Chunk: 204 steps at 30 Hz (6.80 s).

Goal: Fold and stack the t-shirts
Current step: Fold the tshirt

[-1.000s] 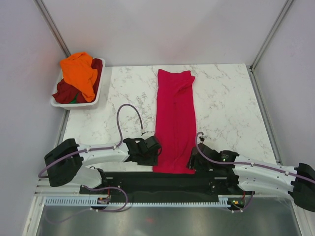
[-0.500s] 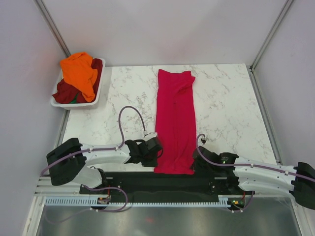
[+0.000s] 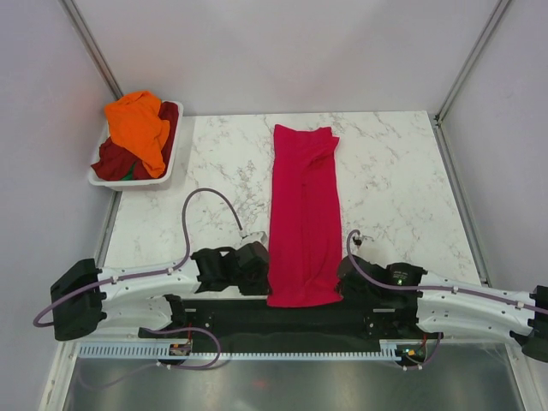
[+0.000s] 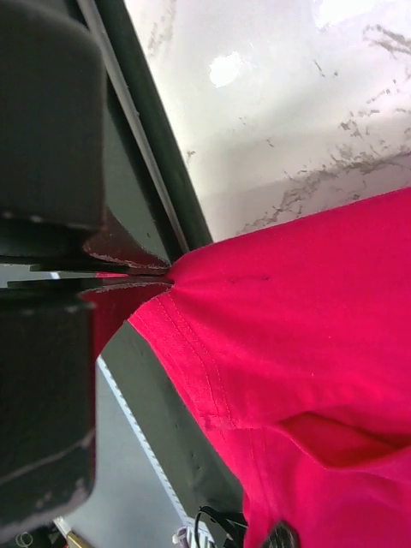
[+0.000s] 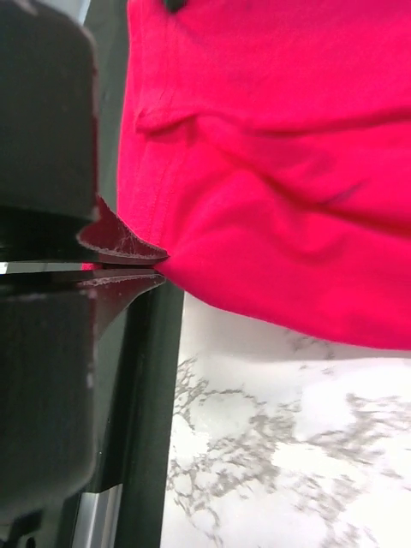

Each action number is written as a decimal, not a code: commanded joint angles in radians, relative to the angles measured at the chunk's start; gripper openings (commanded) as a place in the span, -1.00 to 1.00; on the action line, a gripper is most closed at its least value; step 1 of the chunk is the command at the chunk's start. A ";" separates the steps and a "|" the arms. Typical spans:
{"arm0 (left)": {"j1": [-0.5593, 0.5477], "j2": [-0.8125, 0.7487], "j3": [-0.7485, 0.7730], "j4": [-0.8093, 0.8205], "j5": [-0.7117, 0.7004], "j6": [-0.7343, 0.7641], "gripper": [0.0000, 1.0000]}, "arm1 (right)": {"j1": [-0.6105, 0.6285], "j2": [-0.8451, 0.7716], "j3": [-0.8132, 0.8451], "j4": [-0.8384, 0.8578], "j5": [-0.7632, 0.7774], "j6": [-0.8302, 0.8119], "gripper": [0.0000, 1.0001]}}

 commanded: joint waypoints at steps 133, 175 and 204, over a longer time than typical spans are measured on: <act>0.512 0.557 0.341 0.113 0.064 0.411 -0.02 | -0.761 0.697 0.145 0.609 -0.478 -0.527 -0.23; 0.631 0.483 0.938 -0.139 0.019 0.566 -0.95 | -0.790 0.748 0.899 0.213 -0.147 -0.689 -1.00; 0.831 1.110 1.723 -0.258 0.219 0.683 1.00 | -0.886 1.240 1.485 0.121 0.009 -0.725 0.61</act>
